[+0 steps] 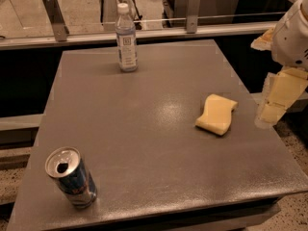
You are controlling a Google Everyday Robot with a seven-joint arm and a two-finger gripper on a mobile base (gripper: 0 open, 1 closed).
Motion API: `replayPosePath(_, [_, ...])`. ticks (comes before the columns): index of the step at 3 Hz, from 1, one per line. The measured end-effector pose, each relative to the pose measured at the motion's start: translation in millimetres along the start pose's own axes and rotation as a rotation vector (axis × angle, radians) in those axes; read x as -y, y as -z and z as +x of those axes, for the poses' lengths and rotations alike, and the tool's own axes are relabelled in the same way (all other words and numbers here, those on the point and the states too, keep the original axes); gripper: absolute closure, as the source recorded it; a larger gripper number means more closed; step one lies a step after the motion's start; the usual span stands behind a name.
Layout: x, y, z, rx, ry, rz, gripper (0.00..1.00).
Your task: Pick sponge
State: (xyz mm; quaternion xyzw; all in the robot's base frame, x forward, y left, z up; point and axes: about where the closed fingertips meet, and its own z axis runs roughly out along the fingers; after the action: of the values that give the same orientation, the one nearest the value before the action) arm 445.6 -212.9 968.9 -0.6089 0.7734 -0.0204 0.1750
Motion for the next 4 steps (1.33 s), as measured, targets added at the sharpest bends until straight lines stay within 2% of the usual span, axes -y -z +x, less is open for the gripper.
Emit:
replayPosePath(1, [1, -24, -6, 0.056, 0.013, -0.025, 0.00])
replayPosePath(3, [-4, -81, -22, 0.156, 0.011, -0.107, 0.00])
replayPosePath(4, [-9, -105, -27, 0.189, 0.014, -0.113, 0.00])
